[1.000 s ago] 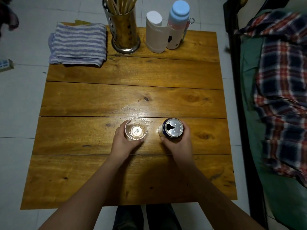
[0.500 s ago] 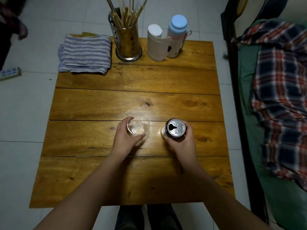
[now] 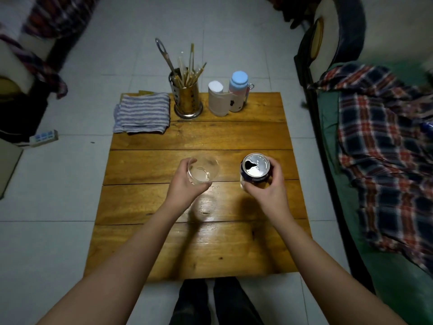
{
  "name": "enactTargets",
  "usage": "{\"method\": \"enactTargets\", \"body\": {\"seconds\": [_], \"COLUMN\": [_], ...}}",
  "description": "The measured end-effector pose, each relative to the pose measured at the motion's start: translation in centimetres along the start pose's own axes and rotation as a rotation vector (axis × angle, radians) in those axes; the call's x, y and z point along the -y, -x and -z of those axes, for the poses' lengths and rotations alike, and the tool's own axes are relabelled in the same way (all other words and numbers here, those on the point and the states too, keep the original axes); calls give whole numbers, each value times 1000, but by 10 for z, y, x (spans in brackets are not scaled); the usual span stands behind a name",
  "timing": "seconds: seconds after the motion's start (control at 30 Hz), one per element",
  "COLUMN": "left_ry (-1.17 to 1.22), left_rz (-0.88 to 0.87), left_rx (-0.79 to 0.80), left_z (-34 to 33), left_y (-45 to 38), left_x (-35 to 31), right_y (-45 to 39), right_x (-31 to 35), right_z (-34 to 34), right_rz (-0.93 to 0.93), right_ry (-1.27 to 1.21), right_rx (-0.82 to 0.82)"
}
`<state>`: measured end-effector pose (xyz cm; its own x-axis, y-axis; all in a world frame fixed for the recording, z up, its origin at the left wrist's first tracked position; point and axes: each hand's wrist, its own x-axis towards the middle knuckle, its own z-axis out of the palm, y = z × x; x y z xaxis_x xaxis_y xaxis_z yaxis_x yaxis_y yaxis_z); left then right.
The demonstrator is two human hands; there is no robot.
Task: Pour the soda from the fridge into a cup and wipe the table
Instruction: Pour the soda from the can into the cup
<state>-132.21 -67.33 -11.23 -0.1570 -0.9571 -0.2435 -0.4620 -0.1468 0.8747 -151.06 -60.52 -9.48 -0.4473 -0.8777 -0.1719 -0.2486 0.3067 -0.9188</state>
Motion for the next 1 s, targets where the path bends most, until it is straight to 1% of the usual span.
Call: {"method": "enactTargets", "body": {"seconds": [0.17, 0.37, 0.63, 0.87, 1.0], "left_ry": [15, 2, -4, -46, -48], "left_rz": [-81, -141, -172, -186, -191], "left_rx": [40, 81, 89, 73, 73], "left_z": [14, 17, 15, 17, 19], "left_y": [23, 45, 57, 59, 58], "left_x": [-34, -46, -57, -59, -60], "right_y": [18, 32, 38, 32, 30], "right_x": [38, 66, 94, 103, 112], "right_z": [22, 38, 51, 57, 57], "right_rz": [103, 210, 318, 390, 413], "right_ry": [67, 227, 496, 627, 654], "right_rx": [57, 87, 49, 11, 7]}}
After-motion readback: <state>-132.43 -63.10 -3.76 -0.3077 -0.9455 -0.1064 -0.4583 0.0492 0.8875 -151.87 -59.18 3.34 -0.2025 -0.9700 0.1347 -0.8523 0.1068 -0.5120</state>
